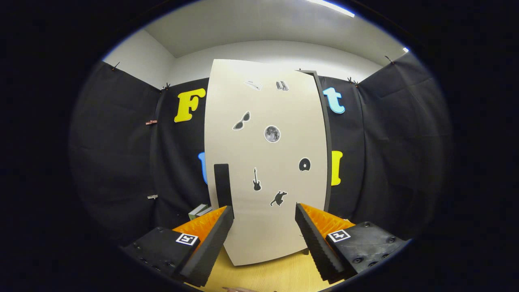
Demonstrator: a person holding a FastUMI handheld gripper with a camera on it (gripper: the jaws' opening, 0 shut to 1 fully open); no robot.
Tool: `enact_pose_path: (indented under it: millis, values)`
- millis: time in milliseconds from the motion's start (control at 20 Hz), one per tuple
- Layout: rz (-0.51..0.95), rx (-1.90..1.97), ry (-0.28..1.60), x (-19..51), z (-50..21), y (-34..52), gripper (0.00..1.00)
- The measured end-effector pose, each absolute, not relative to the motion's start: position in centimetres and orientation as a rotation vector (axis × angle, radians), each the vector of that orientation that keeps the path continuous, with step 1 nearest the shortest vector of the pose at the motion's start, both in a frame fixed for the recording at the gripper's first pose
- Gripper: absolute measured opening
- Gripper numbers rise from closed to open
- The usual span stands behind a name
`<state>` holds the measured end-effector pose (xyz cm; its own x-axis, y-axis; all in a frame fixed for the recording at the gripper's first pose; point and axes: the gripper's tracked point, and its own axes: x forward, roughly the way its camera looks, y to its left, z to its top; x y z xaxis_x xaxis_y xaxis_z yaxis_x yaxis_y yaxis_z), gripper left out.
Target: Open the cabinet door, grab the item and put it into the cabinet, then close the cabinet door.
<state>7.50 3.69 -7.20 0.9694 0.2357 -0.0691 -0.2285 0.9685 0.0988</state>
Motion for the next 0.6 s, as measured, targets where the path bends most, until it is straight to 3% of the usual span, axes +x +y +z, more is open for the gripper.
enact_pose_path:
  millis: [600]
  values:
    - [0.206, 0.114, 0.094, 7.67, -7.07, 3.14, 1.00]
